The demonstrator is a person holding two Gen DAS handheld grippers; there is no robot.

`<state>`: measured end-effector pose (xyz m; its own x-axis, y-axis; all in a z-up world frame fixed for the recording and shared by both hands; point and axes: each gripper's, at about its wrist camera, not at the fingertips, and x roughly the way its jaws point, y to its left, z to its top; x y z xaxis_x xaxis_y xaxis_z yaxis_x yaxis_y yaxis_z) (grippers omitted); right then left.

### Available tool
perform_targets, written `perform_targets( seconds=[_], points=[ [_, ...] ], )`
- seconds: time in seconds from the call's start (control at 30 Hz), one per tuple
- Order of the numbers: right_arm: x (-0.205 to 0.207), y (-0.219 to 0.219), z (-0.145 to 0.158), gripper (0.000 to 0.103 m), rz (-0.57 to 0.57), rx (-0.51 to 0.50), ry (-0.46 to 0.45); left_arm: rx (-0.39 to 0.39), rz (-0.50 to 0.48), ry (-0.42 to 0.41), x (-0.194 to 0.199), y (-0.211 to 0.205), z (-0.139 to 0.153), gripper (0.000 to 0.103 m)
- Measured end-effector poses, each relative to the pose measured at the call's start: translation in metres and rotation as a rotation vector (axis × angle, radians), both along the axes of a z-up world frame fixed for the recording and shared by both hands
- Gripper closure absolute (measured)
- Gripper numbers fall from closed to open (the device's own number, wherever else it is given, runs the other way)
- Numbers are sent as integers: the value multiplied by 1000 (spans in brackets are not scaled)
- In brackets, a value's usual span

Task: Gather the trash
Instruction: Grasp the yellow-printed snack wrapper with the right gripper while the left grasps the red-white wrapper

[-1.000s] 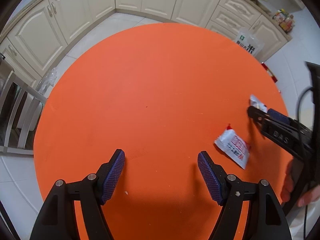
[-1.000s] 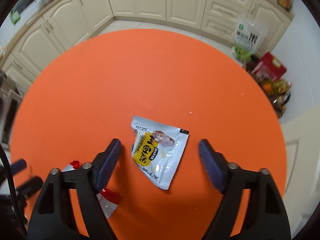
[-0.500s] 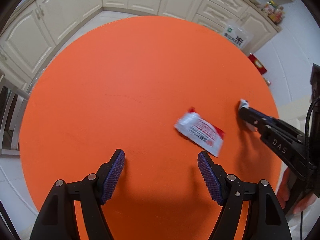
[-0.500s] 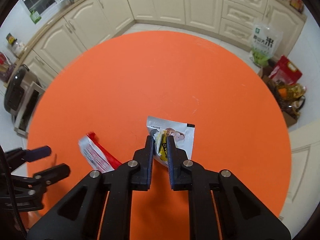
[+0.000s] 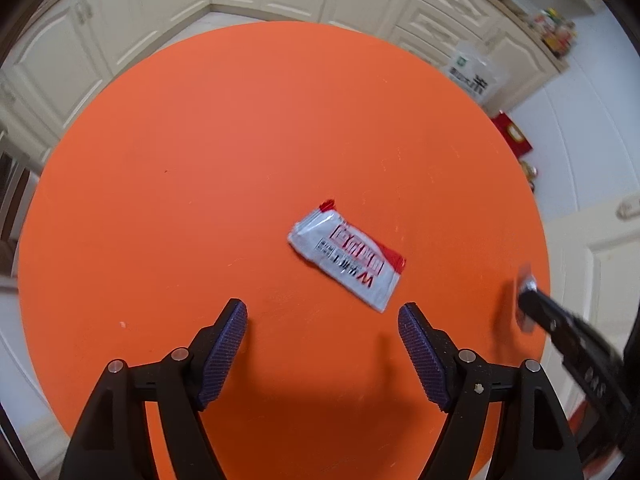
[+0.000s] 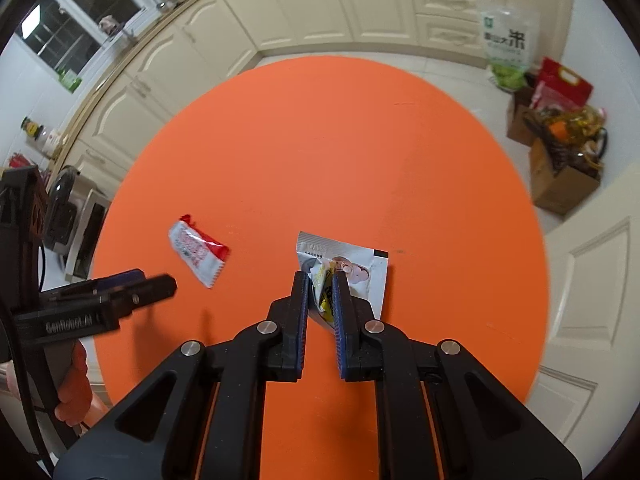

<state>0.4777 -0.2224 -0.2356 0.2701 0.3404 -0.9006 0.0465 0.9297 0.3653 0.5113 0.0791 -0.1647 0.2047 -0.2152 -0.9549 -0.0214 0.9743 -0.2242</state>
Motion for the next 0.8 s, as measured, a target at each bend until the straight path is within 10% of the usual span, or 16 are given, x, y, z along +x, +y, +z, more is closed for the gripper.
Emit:
perform_targets(
  seconds=[0.4,0.6,0.8],
  points=[
    [20,1,4,91,12,-61,-62,-34,343,-20,3,-3,-11,28],
    [38,9,-3,91,52,-32,-74,32,393,-93,-7,-14,-7,68],
    [43,9,-10,91,75,-9,-85,33,389,-64,1,-22,-5,69]
  ],
)
